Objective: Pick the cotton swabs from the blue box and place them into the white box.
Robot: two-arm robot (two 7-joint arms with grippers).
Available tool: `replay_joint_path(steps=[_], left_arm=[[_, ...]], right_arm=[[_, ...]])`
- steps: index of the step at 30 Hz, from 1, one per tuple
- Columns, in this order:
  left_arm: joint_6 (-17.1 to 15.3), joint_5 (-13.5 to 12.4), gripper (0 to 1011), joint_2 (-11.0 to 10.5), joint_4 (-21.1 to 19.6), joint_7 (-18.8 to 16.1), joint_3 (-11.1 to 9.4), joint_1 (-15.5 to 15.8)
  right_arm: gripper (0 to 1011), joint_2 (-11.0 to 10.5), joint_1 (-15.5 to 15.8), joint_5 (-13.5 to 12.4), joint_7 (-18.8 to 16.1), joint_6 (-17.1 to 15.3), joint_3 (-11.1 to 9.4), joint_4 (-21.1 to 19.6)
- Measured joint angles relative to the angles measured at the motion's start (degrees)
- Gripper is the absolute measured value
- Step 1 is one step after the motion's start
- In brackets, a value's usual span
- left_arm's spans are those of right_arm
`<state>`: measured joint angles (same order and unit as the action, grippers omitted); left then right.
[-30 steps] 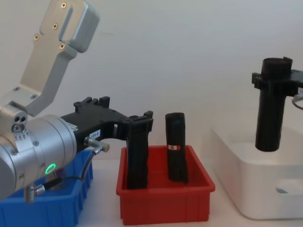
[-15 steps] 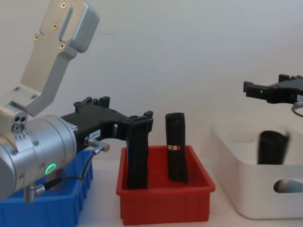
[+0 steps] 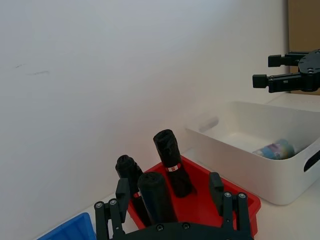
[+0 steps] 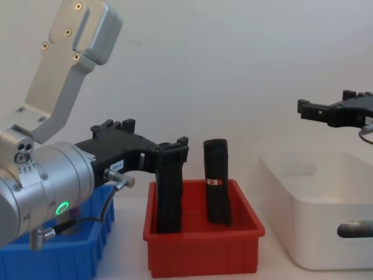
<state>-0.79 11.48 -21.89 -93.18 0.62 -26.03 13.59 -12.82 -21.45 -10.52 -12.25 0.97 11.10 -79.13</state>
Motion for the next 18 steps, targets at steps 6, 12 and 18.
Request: replay_joint_path(steps=[6, 12, 18], left_arm=[[0.0, 0.0, 1000, 0.0, 0.0, 0.0, 0.0, 0.0], [0.0, 0.0, 1000, 0.0, 0.0, 0.0, 0.0, 0.0], [0.0, 0.0, 1000, 0.0, 0.0, 0.0, 0.0, 0.0]], right_arm=[[1002, 0.0, 0.1, 0.0, -0.1, 0.2, 0.0, -0.1], [1002, -0.1, 0.1, -0.1, -0.2, 0.3, -0.1, -0.2], [1002, -0.1, 0.2, -0.1, -0.2, 0.3, -0.1, -0.3]])
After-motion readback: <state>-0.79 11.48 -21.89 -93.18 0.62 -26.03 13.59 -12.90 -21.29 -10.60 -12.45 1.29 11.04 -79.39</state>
